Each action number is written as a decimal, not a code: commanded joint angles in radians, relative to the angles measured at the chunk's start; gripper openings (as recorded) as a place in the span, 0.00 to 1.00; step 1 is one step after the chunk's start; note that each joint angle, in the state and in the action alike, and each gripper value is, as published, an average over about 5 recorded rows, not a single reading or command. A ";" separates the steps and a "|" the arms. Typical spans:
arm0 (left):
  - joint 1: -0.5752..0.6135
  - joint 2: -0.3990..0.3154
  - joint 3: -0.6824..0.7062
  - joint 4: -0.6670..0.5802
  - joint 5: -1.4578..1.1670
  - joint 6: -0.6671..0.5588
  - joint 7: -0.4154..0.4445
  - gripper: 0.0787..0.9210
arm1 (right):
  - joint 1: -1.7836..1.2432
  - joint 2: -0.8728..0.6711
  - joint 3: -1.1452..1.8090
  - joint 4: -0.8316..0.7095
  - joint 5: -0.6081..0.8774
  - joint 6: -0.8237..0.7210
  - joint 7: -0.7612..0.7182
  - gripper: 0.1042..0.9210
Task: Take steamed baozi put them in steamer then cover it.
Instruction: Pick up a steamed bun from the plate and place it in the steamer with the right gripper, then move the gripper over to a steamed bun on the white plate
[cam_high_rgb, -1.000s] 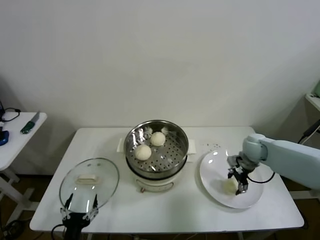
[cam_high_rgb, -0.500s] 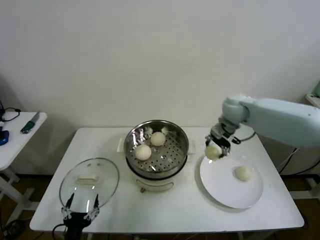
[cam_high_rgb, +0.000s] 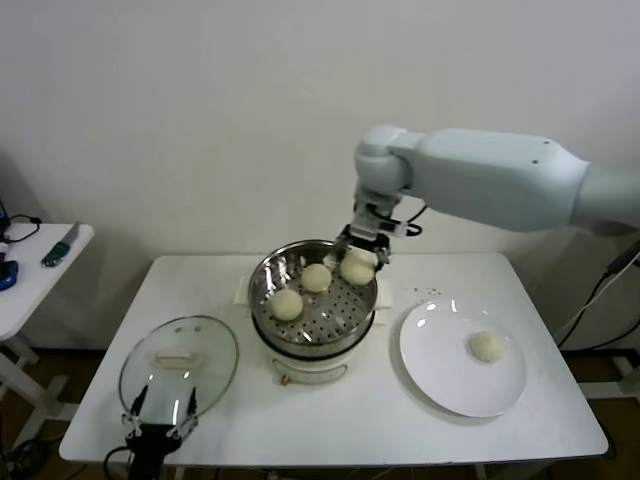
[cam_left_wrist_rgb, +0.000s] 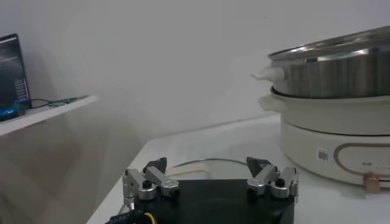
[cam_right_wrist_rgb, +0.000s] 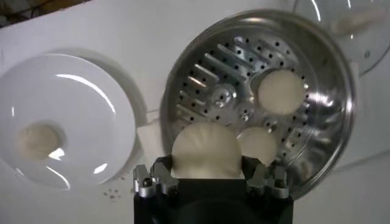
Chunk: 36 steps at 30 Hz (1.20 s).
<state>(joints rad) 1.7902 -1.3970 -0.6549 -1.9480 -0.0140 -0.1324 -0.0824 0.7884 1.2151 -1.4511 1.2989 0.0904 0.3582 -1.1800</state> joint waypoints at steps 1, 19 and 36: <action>0.009 0.009 -0.012 -0.001 -0.016 -0.003 0.000 0.88 | -0.121 0.231 0.027 -0.079 -0.115 0.116 -0.014 0.76; 0.005 0.018 -0.014 0.015 -0.028 -0.005 -0.001 0.88 | -0.229 0.254 -0.014 -0.086 -0.187 0.163 -0.023 0.76; 0.002 0.019 -0.013 0.019 -0.025 -0.005 -0.002 0.88 | -0.139 0.185 0.050 -0.128 -0.129 0.127 -0.036 0.88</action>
<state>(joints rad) 1.7924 -1.3789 -0.6679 -1.9288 -0.0404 -0.1374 -0.0843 0.5954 1.4420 -1.4345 1.1859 -0.0723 0.5035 -1.2115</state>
